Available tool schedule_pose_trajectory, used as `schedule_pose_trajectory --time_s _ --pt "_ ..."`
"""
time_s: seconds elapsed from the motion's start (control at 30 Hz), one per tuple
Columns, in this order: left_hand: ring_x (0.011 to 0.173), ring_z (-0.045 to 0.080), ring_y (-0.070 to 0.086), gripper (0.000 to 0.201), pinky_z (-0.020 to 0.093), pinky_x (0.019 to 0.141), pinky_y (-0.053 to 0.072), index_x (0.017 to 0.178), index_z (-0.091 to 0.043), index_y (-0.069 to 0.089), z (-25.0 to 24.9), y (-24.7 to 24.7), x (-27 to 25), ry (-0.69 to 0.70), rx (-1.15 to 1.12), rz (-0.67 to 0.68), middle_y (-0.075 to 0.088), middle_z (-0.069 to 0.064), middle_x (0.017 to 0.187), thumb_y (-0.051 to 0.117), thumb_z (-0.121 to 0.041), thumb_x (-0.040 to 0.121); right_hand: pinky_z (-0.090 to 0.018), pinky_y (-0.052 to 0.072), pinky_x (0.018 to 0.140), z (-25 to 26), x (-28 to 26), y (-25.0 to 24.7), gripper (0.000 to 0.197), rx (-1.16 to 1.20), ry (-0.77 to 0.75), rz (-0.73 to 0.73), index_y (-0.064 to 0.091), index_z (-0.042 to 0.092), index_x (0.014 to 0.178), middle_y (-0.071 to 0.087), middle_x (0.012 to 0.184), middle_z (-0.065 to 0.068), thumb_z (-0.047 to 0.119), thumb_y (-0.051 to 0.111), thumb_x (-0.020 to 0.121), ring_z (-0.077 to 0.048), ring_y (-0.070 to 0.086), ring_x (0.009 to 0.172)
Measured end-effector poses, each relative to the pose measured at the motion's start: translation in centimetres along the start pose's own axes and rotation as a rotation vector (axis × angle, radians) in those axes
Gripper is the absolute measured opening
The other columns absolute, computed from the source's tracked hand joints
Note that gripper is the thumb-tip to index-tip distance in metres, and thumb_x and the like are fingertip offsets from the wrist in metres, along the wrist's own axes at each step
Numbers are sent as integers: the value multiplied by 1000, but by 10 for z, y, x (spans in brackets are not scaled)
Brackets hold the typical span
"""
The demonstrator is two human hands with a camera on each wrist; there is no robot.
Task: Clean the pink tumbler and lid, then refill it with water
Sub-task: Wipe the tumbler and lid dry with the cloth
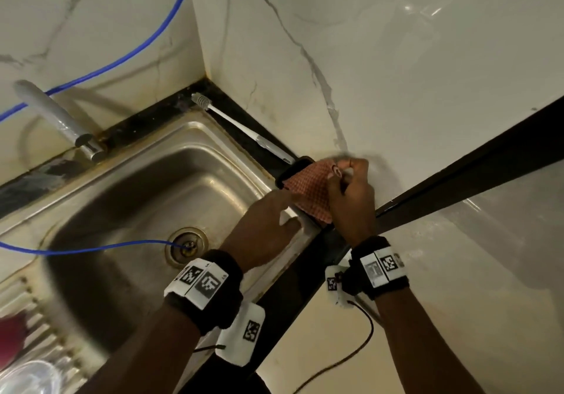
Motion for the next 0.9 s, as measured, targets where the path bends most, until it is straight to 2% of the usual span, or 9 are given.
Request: schedule_pose_trajectory --time_s 0.17,0.27,0.33,0.4,0.47,0.6,0.73,0.83,0.9 --pt "107 -11 63 29 23 91 52 131 -39 65 -10 -42 -14 -113 -371 -188 69 -23 125 60 -22 108 -38 61 57 74 -23 3 22 -148 -275 130 41 28 128 70 78 -1 38 43 108 -12 71 69" --pt "126 -19 44 80 17 106 41 158 -45 34 -1 -59 -32 -87 -218 -121 41 -24 152 71 -9 98 -37 61 51 115 -38 2 31 -84 -315 89 44 27 140 69 73 -2 35 45 110 -11 70 62" --pt "151 -7 21 115 18 121 27 163 -50 7 10 -64 -50 -20 -58 -58 17 -22 167 80 -5 86 -44 58 46 138 -47 -5 30 72 -267 35 51 28 140 69 71 -7 28 50 110 -18 69 58" --pt "162 3 3 135 35 132 18 162 -55 -9 22 -70 -69 31 23 -68 -2 -19 176 89 -16 77 -53 58 48 159 -55 -9 29 268 -187 16 61 29 134 71 81 -9 19 56 107 -26 70 65" --pt "162 5 8 141 39 129 24 157 -64 -13 30 -80 -88 44 29 -158 0 -18 177 95 -35 71 -58 61 58 182 -64 -4 30 448 -137 42 68 24 128 74 93 -3 8 57 104 -27 73 78" --pt "142 20 51 95 54 114 48 159 -45 27 28 -119 -115 117 64 -582 48 0 160 80 -53 81 -57 60 65 219 -79 20 31 633 -112 149 75 18 118 76 94 -7 -1 60 100 -30 73 83" --pt "88 14 72 34 46 73 59 113 -38 65 28 -163 -144 89 -157 -808 75 -6 105 78 -48 83 -45 59 77 250 -81 40 21 810 -78 303 74 13 116 74 100 -6 4 65 100 -26 71 92" --pt "72 11 68 47 32 65 54 100 -10 68 32 -182 -168 41 -354 -847 75 -4 85 85 -45 73 -37 59 73 267 -84 49 20 858 -36 439 72 12 116 73 95 -11 7 68 97 -25 71 89" --pt "61 25 64 49 36 52 51 95 1 56 33 -185 -182 21 -392 -867 68 7 72 82 -37 79 -32 59 68 273 -91 56 27 858 -12 517 70 14 119 75 90 -12 3 68 95 -22 73 85"
Point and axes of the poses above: each hand's wrist, its own x-axis towards the middle knuckle, its own y-axis out of the palm, z = x × y, the point moved 5 cm from there along x, towards the middle knuckle
